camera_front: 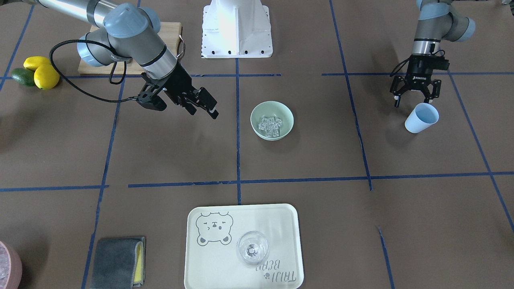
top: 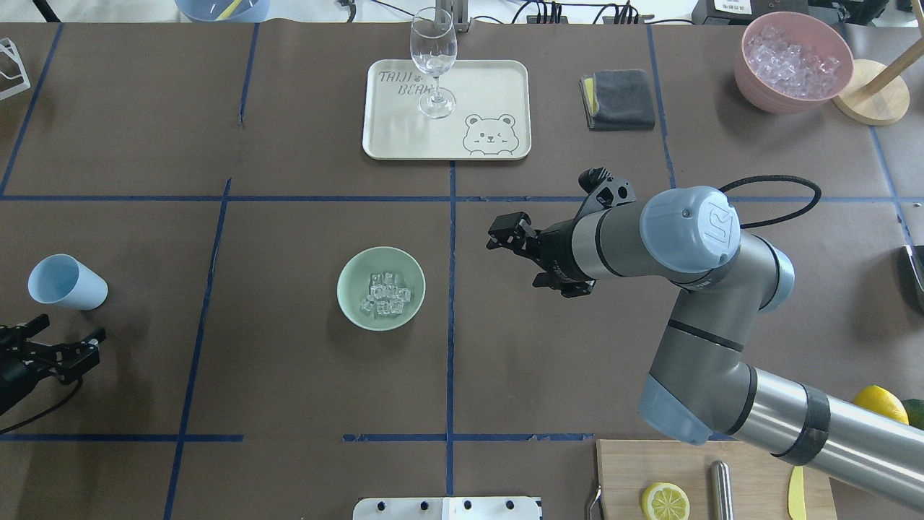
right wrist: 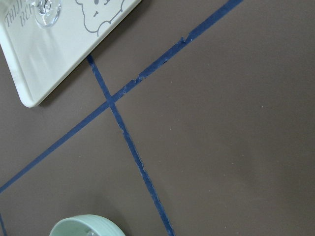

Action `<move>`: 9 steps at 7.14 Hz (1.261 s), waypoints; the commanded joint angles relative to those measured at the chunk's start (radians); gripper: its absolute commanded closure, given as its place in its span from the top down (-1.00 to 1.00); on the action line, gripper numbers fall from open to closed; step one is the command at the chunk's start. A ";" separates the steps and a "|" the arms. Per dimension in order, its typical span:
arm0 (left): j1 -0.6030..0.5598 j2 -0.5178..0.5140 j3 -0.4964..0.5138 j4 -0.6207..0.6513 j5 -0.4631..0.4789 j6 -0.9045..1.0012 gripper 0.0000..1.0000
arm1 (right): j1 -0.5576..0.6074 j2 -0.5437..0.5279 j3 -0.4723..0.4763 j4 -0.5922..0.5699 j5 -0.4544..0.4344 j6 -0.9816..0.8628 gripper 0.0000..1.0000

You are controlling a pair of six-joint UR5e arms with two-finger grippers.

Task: Pour ice into bowl

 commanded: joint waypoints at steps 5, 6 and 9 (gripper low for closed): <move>-0.189 0.178 -0.129 -0.012 -0.465 0.373 1.00 | -0.055 0.056 -0.005 -0.005 -0.081 0.002 1.00; -0.258 0.152 -0.114 -0.010 -0.607 0.426 1.00 | -0.070 0.076 -0.008 -0.014 -0.093 0.004 1.00; -0.778 -0.038 -0.063 0.159 -1.028 0.719 1.00 | -0.092 0.107 -0.036 -0.021 -0.097 0.002 1.00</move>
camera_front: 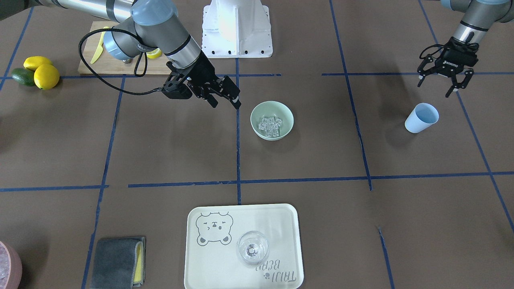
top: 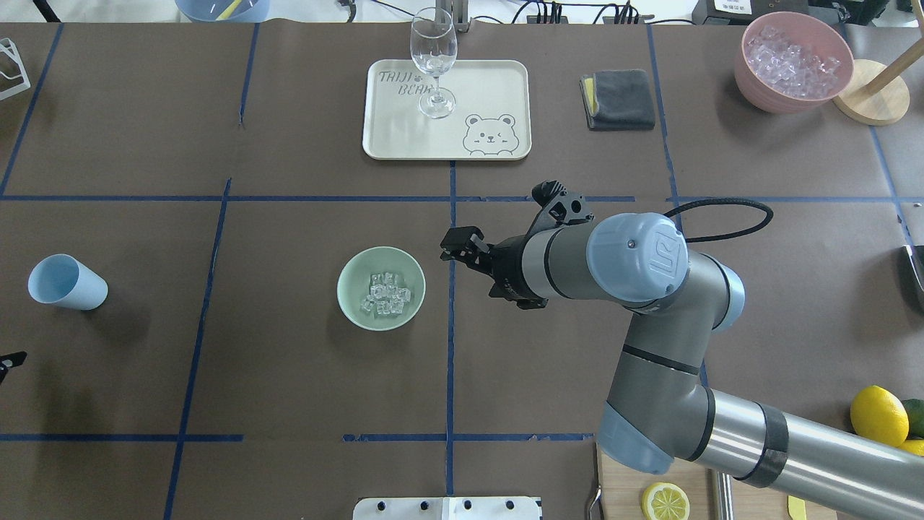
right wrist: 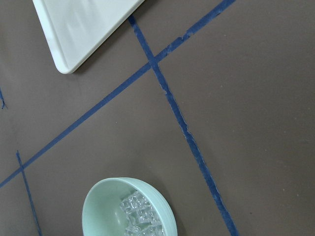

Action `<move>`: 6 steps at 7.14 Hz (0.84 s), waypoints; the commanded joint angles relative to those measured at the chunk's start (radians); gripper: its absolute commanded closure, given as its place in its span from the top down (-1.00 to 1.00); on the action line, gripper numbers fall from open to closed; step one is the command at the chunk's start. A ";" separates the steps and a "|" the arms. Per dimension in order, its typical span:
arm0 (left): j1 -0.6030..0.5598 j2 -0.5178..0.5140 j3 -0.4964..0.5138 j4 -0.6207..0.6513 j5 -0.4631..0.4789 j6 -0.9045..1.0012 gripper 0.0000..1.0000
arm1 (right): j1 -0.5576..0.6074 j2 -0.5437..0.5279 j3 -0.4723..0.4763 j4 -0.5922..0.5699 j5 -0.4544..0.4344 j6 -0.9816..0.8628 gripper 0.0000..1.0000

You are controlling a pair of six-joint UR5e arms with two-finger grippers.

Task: Pour ice into bowl

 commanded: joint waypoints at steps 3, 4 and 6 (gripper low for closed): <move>-0.569 -0.363 0.006 0.567 -0.396 0.366 1.00 | -0.026 0.133 -0.126 -0.068 -0.001 -0.007 1.00; -0.605 -0.417 0.007 0.638 -0.416 0.380 1.00 | -0.037 0.182 -0.140 -0.155 -0.002 -0.016 1.00; -0.606 -0.417 0.007 0.639 -0.421 0.380 1.00 | -0.049 0.283 -0.270 -0.235 0.001 -0.092 1.00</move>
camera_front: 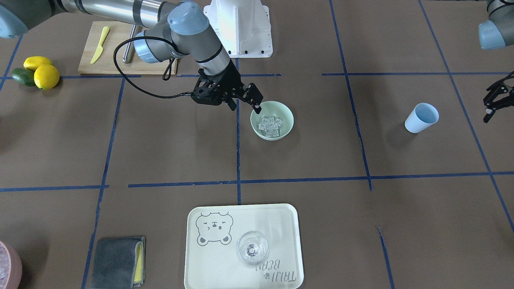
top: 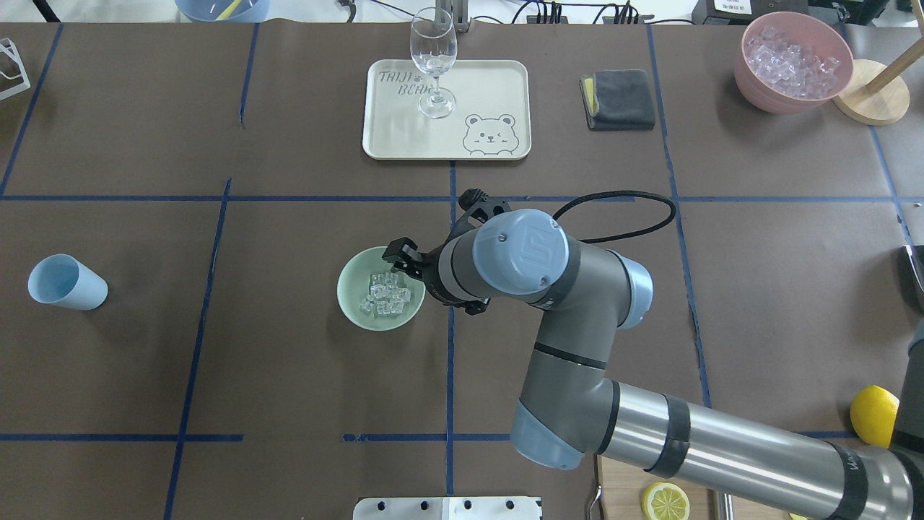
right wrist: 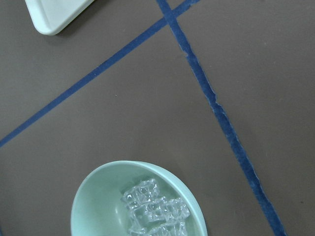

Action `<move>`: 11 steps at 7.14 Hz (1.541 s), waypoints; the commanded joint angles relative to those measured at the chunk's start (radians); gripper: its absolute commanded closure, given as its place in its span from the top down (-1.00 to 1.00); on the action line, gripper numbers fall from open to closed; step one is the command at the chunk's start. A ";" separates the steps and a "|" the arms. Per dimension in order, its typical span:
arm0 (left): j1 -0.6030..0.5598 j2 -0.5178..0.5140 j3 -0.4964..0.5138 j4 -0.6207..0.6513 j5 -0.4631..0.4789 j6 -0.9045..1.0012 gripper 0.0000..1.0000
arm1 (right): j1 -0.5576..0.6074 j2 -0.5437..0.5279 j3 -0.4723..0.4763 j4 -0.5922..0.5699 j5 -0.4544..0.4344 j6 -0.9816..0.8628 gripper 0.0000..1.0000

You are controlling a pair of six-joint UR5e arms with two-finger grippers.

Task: Pour ice into bowl

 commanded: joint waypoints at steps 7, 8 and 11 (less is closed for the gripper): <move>-0.011 -0.008 -0.010 0.015 -0.010 -0.005 1.00 | -0.037 0.104 -0.119 -0.213 0.012 -0.249 -1.00; -0.011 0.000 -0.017 0.013 -0.009 -0.005 1.00 | 0.003 0.083 -0.087 -0.213 0.072 -0.249 -1.00; -0.016 0.032 -0.029 0.012 -0.009 -0.005 1.00 | 0.143 -0.243 0.273 -0.199 0.237 -0.361 -1.00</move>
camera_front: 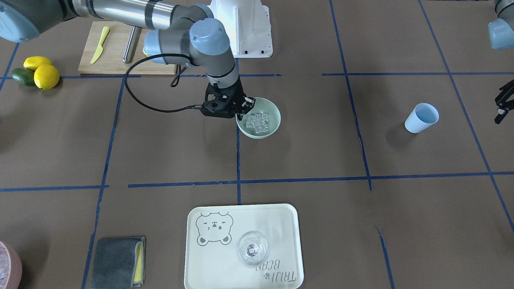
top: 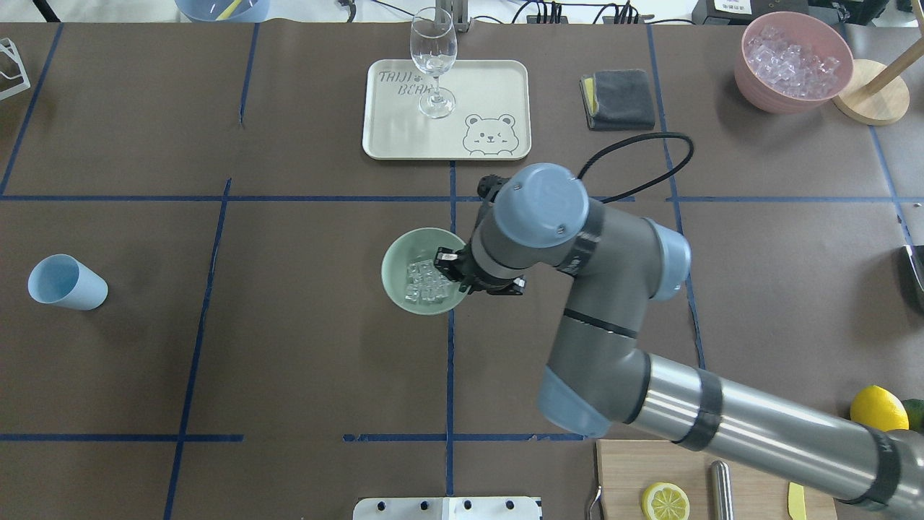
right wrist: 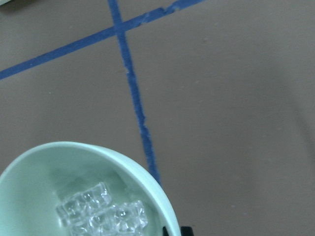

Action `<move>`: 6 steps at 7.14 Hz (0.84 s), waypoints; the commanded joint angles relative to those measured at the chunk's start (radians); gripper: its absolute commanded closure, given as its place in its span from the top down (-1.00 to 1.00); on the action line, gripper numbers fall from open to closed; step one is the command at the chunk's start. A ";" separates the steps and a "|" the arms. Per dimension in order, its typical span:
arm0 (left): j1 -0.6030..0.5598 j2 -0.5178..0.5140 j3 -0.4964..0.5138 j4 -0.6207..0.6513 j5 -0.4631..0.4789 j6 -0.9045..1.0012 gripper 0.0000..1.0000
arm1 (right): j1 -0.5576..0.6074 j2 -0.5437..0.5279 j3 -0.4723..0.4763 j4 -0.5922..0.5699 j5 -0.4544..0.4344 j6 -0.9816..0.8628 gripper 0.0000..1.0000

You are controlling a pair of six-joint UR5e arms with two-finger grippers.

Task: Pour ice into bowl

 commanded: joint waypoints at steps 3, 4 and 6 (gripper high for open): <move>-0.003 0.065 -0.002 -0.004 0.009 -0.002 1.00 | 0.219 -0.472 0.255 0.074 0.165 -0.410 -1.00; -0.001 0.066 -0.002 -0.007 0.003 -0.003 1.00 | 0.269 -0.589 0.248 0.184 0.197 -0.493 -1.00; -0.001 0.066 -0.003 -0.007 0.001 -0.005 1.00 | 0.420 -0.764 0.152 0.406 0.317 -0.663 -1.00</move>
